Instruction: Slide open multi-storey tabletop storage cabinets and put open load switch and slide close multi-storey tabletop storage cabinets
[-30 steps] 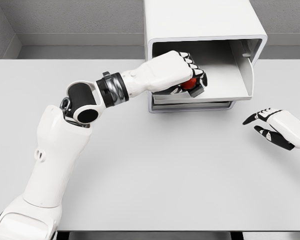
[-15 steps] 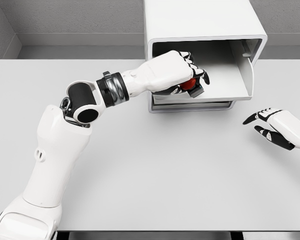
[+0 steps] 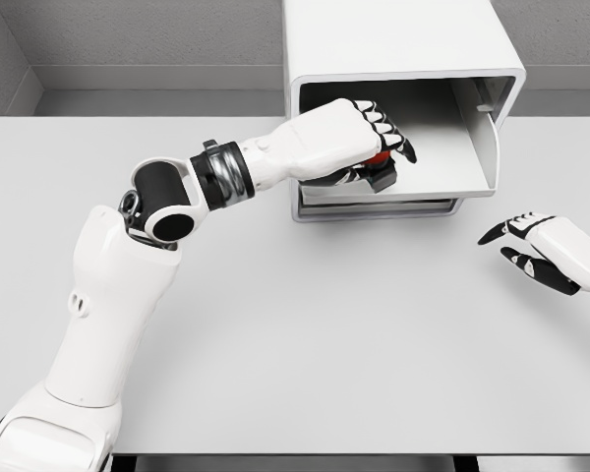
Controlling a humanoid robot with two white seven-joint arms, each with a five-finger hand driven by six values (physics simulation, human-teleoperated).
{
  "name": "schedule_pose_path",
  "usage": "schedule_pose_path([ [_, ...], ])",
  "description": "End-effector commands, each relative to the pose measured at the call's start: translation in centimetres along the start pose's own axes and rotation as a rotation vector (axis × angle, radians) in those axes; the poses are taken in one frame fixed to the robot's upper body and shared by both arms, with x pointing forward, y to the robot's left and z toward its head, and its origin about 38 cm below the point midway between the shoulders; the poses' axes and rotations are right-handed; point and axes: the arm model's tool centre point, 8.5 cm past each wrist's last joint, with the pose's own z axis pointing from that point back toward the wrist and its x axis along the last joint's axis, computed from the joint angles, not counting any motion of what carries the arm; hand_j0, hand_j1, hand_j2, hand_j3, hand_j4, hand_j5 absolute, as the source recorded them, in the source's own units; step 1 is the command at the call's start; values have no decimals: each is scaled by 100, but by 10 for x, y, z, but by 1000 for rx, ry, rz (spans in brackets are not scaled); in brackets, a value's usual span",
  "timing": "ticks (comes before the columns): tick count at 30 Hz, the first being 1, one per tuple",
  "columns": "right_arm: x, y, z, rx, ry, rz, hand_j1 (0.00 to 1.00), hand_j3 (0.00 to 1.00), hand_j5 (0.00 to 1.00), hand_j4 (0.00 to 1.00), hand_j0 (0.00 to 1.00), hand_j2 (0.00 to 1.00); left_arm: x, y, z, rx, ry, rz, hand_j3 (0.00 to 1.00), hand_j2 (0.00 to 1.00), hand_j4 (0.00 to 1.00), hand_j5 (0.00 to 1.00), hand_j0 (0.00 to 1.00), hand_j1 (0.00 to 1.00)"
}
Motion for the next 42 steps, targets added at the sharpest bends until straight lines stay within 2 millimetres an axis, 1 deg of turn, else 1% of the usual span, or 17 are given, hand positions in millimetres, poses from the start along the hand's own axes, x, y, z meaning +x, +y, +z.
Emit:
schedule_pose_path([
  [1,-1,-1,0,-4,2,-6,54,54,54,54,54,54,0,1,0,5,0,6,72,72,72,72,72,72],
  [4,-1,-1,0,-4,2,-6,54,54,54,54,54,54,0,1,0,6,-1,5,72,72,72,72,72,72],
  [9,-1,-1,0,-4,2,-6,54,54,54,54,54,54,1,5,1,16,-1,-2,81,81,81,81,81,81],
  [12,1,-1,-1,-6,-5,-6,54,54,54,54,54,54,3,12,3,33,-4,-16,91,91,91,91,91,91],
  [15,14,-6,-6,-16,-44,9,54,54,54,54,54,54,9,21,5,56,-14,-38,100,100,100,100,100,100],
  [20,43,-3,-17,-16,-134,13,54,54,54,54,54,54,28,45,17,139,-41,-89,100,100,100,100,100,100],
  [22,47,-2,-19,-20,-145,12,54,54,54,54,54,54,40,54,26,212,-92,-55,100,100,100,100,100,100],
  [23,51,-1,-21,-15,-160,11,54,54,54,54,54,54,40,58,33,257,-109,-12,100,100,100,100,100,100],
  [24,56,0,-23,-20,-173,8,54,54,54,54,54,54,36,64,42,312,-124,35,100,100,100,100,100,100],
  [27,61,1,-27,-6,-190,8,54,54,54,54,54,54,12,68,92,376,-137,143,100,100,100,100,100,100],
  [30,67,1,-29,4,-206,12,54,54,54,54,54,54,-11,49,144,428,-18,220,100,100,100,100,100,100],
  [32,68,-1,-30,2,-210,14,54,54,54,54,54,54,-26,18,206,472,176,276,100,100,100,100,100,100],
  [34,73,-4,-35,14,-229,25,54,54,54,54,54,54,-30,-1,264,514,313,318,100,100,100,100,100,100],
  [36,75,-5,-39,14,-239,26,54,54,54,54,54,54,-30,-14,307,479,410,331,100,100,100,100,100,100],
  [38,78,-6,-45,15,-256,33,54,54,54,54,54,54,-29,-33,323,453,471,368,100,100,100,100,100,100],
  [40,79,-8,-52,20,-267,42,54,54,54,54,54,54,-32,-48,328,424,505,400,100,100,100,100,100,100],
  [42,81,-2,-63,34,-275,21,54,54,54,54,54,54,-40,-73,336,364,569,445,100,100,100,100,100,100],
])
